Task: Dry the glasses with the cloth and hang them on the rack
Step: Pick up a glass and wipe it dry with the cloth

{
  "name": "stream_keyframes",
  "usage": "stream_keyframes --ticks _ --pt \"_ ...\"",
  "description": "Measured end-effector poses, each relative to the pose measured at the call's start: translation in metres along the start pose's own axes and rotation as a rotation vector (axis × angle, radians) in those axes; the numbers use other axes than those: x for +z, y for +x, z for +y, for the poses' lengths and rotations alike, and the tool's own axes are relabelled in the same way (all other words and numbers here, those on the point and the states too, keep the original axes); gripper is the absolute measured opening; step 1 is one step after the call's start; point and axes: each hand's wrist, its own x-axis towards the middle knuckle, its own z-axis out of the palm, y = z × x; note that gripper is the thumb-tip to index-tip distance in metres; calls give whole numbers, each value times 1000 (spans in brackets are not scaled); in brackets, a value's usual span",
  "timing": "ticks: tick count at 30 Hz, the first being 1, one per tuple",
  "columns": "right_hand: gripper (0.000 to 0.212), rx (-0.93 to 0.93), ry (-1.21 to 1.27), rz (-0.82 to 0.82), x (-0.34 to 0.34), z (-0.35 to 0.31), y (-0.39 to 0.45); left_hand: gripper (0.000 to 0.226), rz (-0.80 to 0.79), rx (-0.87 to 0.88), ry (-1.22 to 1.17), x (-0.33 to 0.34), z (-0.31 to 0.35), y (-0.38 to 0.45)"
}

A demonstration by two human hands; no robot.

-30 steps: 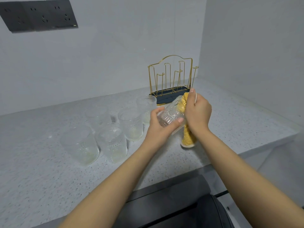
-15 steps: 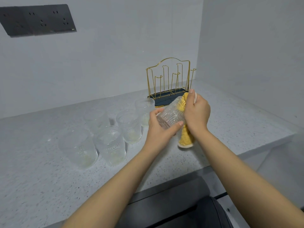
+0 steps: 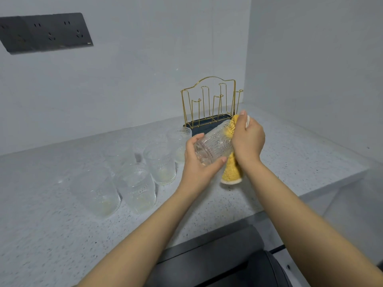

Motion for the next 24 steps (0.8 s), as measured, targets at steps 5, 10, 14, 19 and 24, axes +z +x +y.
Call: stream_keyframes --ticks 5,10,14,19,24 --pt "47 -39 78 -10 -1 5 -1 63 -11 -153 -187 -13 7 14" --pt "36 -69 250 26 -2 8 -3 44 -33 -432 -422 -12 23 38" --pt "31 -70 233 53 8 2 10 37 68 -391 -302 -14 44 73" --pt "33 -28 140 18 27 -7 39 50 190 -260 -122 -37 79 124" --pt "37 -25 122 -21 48 -15 68 61 252 -87 33 -69 100 183"
